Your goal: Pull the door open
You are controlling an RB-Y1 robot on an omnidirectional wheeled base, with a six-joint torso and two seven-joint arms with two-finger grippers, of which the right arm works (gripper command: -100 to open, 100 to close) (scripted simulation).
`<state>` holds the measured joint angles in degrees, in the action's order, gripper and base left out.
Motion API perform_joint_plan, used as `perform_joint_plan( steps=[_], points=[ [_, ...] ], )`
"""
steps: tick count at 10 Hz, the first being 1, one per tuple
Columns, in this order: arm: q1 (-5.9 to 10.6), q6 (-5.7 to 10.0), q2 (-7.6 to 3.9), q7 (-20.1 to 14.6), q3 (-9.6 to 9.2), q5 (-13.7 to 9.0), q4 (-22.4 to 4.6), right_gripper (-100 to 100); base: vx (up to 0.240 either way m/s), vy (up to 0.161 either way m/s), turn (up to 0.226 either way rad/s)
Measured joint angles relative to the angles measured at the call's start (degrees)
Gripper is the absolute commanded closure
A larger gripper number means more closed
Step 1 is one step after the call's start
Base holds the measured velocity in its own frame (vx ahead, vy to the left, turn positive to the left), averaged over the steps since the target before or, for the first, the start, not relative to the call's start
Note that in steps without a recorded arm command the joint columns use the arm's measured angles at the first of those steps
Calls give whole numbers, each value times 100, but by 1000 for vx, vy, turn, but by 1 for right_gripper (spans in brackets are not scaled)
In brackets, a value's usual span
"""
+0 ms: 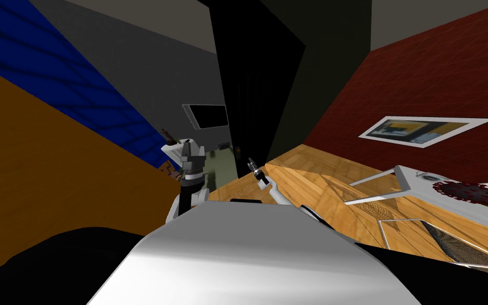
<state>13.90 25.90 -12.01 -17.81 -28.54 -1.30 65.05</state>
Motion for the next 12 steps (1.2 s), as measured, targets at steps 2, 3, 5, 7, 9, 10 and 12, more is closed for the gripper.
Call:
perform_joint_plan(
  steps=[2,3,5,7,9,10,12],
  points=[
    [134,-32,-17,-52,-85,-10,-169,-100,76,80,-51],
    [203,-29,-32,-84,-121,-17,-268,-100,88,87,-73],
    [332,-22,-61,-140,-217,-27,-475,-100,112,89,-79],
    [500,-8,-75,-203,-313,-40,-739,-100,141,102,-66],
    [631,-7,-110,-263,-405,-51,-930,-100,128,115,-59],
    [690,-13,-116,-288,-442,-56,-1018,-100,64,54,-12],
    [657,-59,-262,-346,-407,-88,-915,-100,46,159,168]
  ],
)
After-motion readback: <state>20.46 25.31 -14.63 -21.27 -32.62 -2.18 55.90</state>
